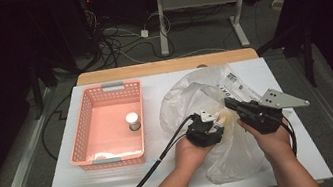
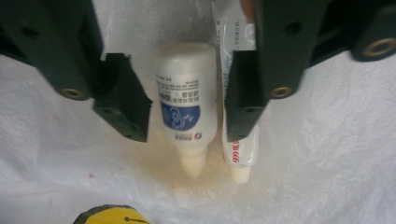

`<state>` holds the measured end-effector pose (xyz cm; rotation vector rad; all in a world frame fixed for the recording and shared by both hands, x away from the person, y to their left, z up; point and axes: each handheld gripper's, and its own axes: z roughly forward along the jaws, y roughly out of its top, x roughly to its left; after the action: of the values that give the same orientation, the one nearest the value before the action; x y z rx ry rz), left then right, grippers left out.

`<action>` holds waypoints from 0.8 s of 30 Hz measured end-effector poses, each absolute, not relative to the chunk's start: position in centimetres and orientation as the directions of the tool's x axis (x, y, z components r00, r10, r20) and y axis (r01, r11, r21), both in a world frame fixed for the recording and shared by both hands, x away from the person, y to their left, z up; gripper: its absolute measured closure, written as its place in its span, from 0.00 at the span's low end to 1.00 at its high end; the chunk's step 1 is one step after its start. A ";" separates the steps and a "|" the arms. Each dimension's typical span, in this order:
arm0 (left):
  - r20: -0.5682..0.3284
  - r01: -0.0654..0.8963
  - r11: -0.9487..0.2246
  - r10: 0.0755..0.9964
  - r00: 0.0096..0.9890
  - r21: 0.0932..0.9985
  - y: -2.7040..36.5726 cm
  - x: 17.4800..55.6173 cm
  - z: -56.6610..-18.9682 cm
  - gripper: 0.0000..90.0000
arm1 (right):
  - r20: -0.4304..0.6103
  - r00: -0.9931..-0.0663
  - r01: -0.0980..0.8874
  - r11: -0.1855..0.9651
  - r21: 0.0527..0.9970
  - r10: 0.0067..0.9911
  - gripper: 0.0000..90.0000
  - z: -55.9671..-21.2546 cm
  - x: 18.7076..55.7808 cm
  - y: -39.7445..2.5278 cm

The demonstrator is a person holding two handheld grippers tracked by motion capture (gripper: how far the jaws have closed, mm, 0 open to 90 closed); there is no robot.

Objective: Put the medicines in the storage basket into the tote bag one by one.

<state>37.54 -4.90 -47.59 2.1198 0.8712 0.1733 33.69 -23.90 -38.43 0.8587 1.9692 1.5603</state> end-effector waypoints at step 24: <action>-0.225 0.490 -0.403 0.549 0.805 0.773 0.0 33.7 -46.2 0.35 | 0.004 -0.686 0.180 0.165 0.970 0.728 1.00 -38.5 33.6 -23.6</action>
<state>33.73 0.01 -46.24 2.0693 0.7676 0.0804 33.63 -23.64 -38.53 0.8573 1.9786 1.5445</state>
